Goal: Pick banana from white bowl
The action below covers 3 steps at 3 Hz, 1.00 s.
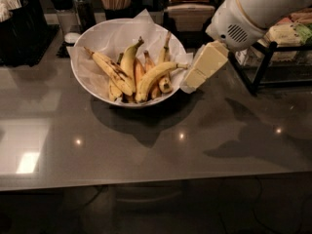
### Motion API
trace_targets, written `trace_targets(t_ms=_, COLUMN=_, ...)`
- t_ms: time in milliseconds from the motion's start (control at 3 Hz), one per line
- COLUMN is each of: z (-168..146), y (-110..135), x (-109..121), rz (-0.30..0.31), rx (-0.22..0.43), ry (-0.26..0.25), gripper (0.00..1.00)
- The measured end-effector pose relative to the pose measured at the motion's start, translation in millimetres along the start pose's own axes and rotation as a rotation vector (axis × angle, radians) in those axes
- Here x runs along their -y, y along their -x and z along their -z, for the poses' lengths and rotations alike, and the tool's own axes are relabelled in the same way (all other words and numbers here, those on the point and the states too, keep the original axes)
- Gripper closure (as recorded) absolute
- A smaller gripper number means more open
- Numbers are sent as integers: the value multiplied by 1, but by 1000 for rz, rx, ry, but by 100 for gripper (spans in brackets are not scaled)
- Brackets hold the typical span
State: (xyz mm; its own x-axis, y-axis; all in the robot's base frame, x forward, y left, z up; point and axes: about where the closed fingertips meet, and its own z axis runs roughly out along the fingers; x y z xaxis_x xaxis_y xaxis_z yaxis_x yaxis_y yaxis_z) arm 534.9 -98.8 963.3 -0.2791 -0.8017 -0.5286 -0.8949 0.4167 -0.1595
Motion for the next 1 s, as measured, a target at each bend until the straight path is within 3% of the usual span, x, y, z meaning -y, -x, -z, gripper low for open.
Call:
trace_targets(t_ms=667, z=-4, y=8, x=-3, rz=-8, rx=20, ry=-4, gripper=0)
trace_targets(t_ms=1000, z=-43, y=66, x=-15, rz=39, rx=82, ry=22, gripper=0)
